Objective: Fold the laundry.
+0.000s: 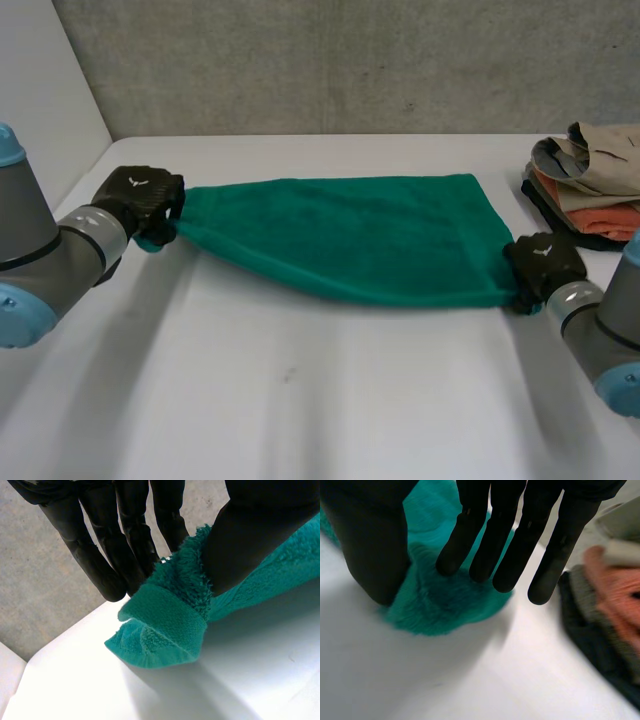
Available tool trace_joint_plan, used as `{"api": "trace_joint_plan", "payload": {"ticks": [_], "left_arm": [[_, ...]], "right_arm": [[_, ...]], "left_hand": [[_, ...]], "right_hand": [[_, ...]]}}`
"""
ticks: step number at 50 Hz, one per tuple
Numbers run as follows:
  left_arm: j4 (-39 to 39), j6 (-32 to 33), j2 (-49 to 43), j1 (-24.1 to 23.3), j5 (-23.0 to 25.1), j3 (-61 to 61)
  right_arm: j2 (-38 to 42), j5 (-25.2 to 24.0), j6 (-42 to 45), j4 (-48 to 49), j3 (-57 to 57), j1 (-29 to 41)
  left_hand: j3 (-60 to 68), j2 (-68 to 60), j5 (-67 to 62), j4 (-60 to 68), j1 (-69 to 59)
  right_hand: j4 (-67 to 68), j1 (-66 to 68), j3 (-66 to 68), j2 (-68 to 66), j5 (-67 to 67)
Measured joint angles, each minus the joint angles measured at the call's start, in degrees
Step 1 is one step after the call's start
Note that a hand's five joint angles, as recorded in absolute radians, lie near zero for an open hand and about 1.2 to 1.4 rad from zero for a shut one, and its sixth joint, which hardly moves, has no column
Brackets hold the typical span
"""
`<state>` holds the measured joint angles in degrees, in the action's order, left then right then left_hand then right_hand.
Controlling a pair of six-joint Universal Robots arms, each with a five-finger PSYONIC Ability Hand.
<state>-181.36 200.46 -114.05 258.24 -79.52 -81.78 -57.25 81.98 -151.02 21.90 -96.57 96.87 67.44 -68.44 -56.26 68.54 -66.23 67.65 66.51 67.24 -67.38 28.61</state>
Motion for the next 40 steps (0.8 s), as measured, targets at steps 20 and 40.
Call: {"api": "trace_joint_plan", "payload": {"ticks": [20, 40], "left_arm": [[13.44, 1.71, 8.19, 4.44, 1.18, -7.68], [10.44, 2.03, 3.61, 5.76, 1.03, -5.60]], "right_arm": [[-11.60, -11.83, 7.90, -32.03, 3.06, -7.25], [-7.44, -14.47, 4.38, -19.04, -2.50, -7.24]], "left_hand": [[0.00, 0.00, 0.00, 0.00, 0.00], [0.00, 0.00, 0.00, 0.00, 0.00]], "right_hand": [[-8.06, -7.26, -7.76, 8.18, 9.54], [-29.47, -27.87, -28.83, 28.07, -1.74]]}}
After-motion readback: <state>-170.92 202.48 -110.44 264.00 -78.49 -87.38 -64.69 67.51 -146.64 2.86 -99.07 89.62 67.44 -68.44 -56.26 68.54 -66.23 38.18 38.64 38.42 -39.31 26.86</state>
